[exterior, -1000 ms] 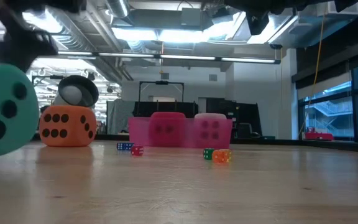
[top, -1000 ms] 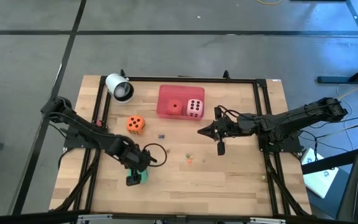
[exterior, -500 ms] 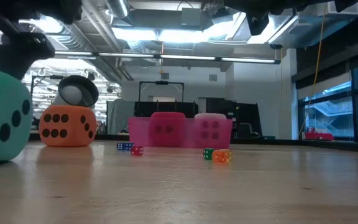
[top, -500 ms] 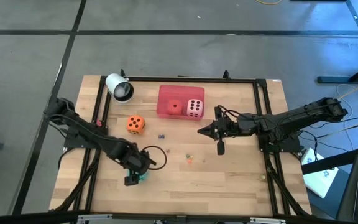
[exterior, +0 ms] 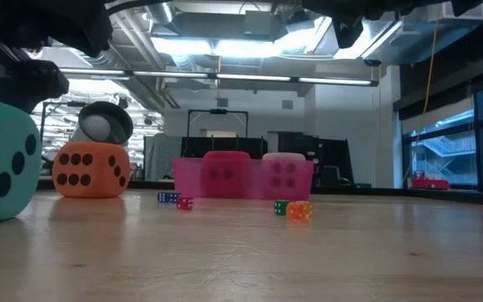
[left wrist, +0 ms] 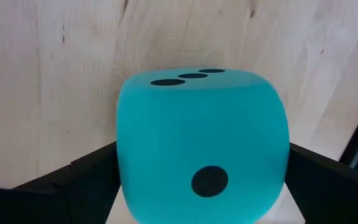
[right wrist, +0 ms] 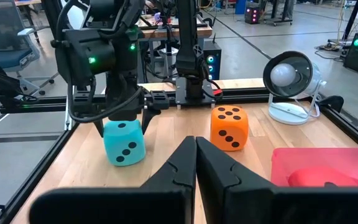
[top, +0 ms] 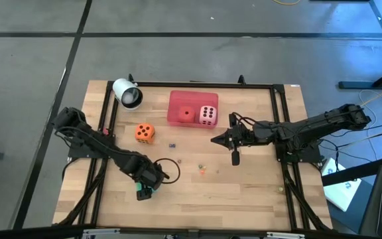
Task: Pick & Place Dice
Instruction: Put the big blue dice into the pink bin
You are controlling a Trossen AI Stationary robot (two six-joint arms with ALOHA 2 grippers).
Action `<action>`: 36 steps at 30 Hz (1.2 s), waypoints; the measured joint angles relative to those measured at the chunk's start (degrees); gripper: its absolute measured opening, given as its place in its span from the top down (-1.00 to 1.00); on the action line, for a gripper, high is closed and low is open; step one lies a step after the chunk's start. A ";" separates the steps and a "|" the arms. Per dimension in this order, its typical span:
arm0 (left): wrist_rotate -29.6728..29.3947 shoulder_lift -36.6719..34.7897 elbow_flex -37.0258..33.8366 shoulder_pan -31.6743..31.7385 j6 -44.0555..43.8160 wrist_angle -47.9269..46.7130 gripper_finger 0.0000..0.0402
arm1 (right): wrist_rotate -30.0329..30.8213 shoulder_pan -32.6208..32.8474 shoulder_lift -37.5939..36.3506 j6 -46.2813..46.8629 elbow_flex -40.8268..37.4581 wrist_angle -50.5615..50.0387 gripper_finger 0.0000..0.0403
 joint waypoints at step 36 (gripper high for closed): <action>-2.38 0.09 -0.20 -0.46 3.04 1.97 -0.99 | -0.02 0.00 0.00 -0.01 0.00 0.00 0.95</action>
